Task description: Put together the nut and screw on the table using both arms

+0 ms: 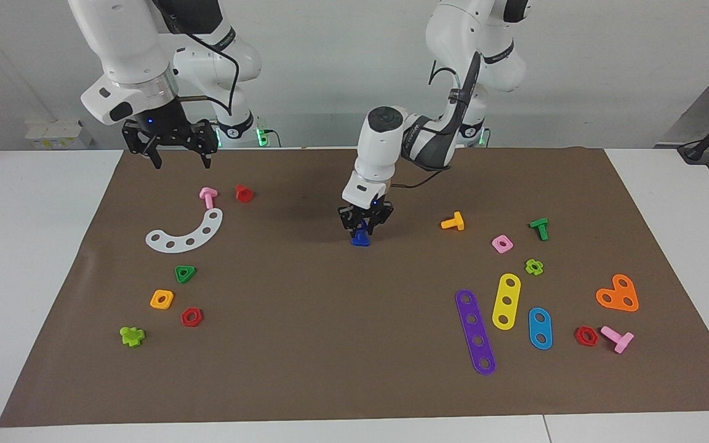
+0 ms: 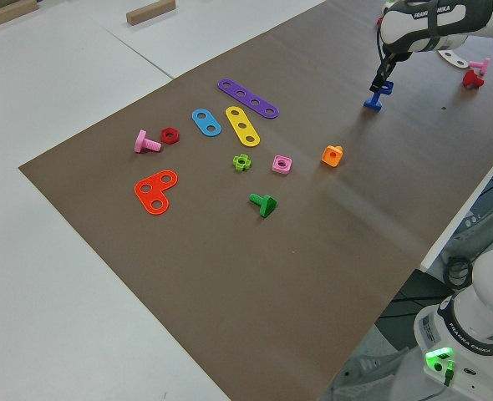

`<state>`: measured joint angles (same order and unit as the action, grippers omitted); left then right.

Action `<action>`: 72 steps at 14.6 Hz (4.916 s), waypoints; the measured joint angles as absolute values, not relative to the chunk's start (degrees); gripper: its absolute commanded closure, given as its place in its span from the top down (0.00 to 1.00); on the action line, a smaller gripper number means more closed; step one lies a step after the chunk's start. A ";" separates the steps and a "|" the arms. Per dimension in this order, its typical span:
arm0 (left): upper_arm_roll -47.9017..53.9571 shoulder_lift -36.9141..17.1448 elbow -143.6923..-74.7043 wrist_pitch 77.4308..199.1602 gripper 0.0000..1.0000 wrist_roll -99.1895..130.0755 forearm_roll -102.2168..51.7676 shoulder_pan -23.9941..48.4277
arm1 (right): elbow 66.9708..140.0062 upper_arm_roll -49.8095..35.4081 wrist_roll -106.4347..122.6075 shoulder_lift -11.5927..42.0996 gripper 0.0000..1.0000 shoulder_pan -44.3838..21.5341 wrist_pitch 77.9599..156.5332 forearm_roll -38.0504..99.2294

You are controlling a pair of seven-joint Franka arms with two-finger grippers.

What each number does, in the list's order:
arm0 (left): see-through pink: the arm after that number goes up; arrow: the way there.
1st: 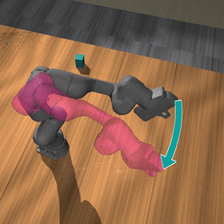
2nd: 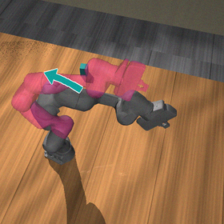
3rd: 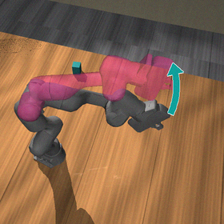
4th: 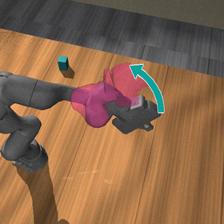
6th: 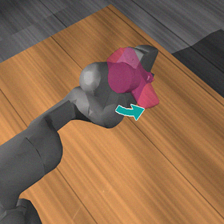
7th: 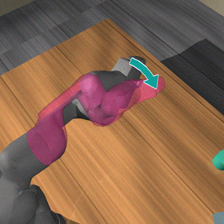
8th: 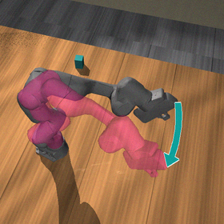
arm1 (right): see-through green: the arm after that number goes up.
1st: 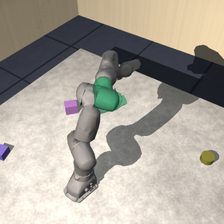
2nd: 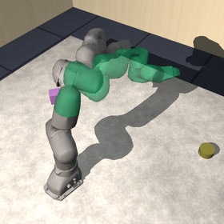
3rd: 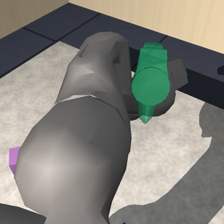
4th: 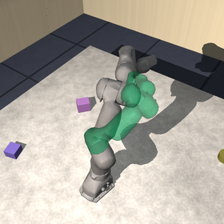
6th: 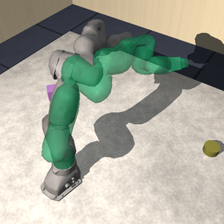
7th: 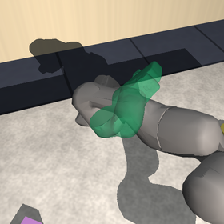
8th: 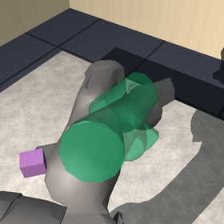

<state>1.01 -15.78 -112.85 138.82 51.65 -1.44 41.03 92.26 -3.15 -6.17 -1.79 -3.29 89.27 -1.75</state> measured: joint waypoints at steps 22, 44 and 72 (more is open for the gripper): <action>-0.29 -17.93 -107.61 136.18 0.00 51.71 -1.50 39.96 | 92.26 -3.13 -6.17 -1.79 1.00 -3.29 89.27 -1.75; 0.47 -18.21 -109.13 135.28 0.00 51.31 -1.50 40.34 | 92.26 -3.09 -6.17 -1.79 1.00 -3.19 89.27 -1.75; -0.69 -16.36 -100.54 128.44 0.46 47.66 -1.50 35.39 | 92.26 -3.09 -6.17 -1.79 1.00 -3.19 89.27 -1.75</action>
<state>-0.69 -16.36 -100.54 128.44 47.66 -1.50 35.39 92.26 -3.09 -6.17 -1.79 -3.19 89.27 -1.75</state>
